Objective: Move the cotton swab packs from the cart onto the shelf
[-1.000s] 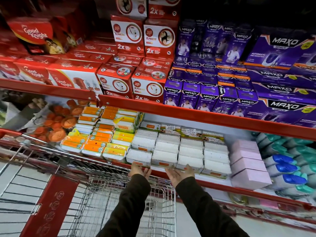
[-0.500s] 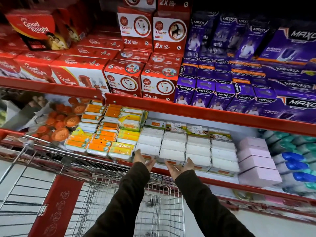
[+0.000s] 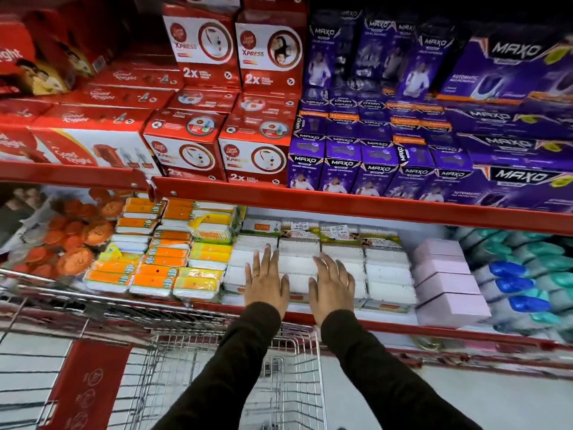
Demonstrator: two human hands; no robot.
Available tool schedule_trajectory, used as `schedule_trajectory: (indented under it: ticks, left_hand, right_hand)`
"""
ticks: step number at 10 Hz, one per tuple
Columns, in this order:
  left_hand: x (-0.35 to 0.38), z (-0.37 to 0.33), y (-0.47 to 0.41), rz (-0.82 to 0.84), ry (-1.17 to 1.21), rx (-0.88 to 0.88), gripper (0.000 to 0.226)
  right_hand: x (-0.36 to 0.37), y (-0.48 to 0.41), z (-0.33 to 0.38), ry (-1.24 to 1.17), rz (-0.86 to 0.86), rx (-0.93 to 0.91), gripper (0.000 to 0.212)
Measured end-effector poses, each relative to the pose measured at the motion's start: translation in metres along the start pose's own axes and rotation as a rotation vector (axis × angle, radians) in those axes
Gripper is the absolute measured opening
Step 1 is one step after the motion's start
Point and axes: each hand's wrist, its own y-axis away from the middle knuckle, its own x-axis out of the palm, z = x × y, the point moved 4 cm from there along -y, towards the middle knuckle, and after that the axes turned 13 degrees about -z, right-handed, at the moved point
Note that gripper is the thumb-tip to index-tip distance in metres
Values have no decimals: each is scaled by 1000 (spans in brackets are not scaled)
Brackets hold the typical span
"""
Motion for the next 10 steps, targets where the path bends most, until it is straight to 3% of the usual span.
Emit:
schedule_trajectory:
  ticks: [1,3,5,8,10]
  left_hand:
    - [23,4,-4,113,-120,64,67]
    - [29,2,-2,88,-250,89,68]
    - [34,-65,-2,19,-218,176,68]
    - [63,-105,14,146,-263,198,71]
    - [31,-113,13,63,-229,240,69]
  right_hand:
    - [23,-7,-24,172,190,-31,66]
    - [25,-12,-28,151,230,-56,67]
    - [-17,-31,-81,196,-14,-46,67]
    - [-11,-31,-134,257,152,22,71]
    - [-38,-26,-122,188,10,-19,68]
